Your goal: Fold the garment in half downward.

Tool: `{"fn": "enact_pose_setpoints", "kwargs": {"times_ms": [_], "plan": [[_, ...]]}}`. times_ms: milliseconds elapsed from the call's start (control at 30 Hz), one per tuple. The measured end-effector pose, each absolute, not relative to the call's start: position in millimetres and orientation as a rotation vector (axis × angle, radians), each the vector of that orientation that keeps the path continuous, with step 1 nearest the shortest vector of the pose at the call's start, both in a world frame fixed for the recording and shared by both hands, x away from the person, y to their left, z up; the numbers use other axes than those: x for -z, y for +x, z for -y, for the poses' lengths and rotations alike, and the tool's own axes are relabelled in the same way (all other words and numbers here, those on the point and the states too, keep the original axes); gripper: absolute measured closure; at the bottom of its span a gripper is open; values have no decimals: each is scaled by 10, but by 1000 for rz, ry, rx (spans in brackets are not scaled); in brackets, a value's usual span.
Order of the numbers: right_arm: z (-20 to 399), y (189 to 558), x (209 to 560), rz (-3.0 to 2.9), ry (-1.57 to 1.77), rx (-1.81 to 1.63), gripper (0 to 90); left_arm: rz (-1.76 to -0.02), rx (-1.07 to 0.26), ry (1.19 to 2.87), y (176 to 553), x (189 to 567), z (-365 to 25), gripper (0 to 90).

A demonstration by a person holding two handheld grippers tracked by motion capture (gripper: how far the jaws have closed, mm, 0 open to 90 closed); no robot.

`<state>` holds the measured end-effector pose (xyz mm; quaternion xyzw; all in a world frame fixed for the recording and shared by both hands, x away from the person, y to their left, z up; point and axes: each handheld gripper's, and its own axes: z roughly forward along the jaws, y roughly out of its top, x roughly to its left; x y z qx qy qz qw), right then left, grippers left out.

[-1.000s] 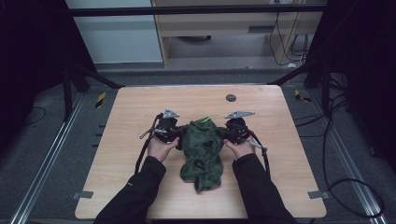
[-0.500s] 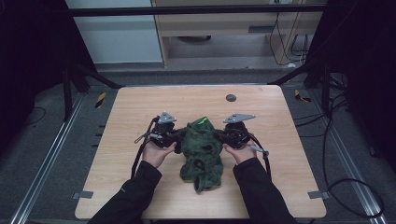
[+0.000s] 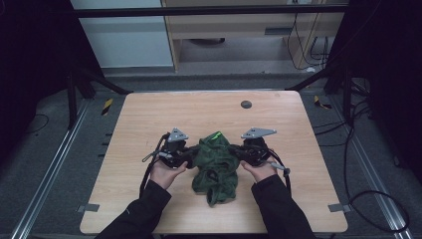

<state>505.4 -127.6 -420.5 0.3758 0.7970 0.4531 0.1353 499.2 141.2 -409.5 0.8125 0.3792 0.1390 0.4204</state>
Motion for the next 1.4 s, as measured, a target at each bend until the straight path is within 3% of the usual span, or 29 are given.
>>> {"fn": "enact_pose_setpoints", "kwargs": {"times_ms": [1400], "plan": [[1328,4437,4543,-2420,1056,-1332,823,-934,-252,2150,4429,4441,-1524,889]]}}
